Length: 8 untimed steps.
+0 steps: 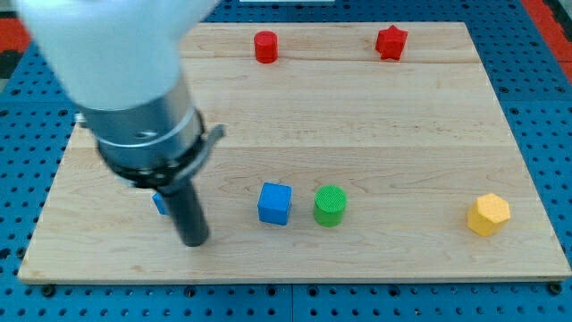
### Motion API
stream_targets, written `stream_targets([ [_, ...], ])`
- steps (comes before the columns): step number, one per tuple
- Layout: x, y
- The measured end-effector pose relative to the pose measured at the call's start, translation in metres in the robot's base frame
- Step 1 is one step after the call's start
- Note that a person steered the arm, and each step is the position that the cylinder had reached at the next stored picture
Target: Move the blue cube to the center right
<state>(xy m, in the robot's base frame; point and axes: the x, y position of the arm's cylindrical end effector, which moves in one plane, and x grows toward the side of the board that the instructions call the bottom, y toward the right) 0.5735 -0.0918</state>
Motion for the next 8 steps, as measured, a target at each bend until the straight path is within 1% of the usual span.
stream_targets([
  [1, -0.032, 0.007],
  [2, -0.046, -0.031],
  [3, -0.047, -0.099],
  [4, -0.027, -0.1],
  [5, -0.012, -0.021],
  [6, -0.012, 0.047],
  [7, -0.012, 0.079],
  [8, -0.048, 0.086],
])
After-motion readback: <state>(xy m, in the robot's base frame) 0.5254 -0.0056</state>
